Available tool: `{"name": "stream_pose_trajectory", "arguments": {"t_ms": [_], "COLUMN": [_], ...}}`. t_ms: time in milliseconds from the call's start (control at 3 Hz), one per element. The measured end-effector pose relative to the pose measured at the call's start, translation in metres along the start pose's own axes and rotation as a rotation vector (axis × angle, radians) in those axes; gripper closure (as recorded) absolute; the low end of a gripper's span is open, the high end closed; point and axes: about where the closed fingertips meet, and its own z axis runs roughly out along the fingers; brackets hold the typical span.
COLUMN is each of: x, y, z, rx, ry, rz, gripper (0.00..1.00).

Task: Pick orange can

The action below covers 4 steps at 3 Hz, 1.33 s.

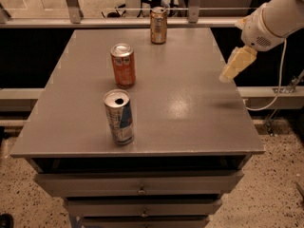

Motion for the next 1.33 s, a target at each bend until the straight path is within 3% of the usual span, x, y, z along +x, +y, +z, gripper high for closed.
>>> {"name": "stream_pose_trajectory", "arguments": {"t_ms": [333, 667, 1333], "x": [-0.029, -0.058, -0.131], "y": [-0.047, -0.075, -0.094], "z": [0.039, 0.069, 0.127], "rx": [0.032, 0.043, 0.03], "ry": [-0.124, -0.236, -0.42], "rz": [0.064, 0.15, 0.29], "gripper": [0.0, 0.0, 0.0]}}
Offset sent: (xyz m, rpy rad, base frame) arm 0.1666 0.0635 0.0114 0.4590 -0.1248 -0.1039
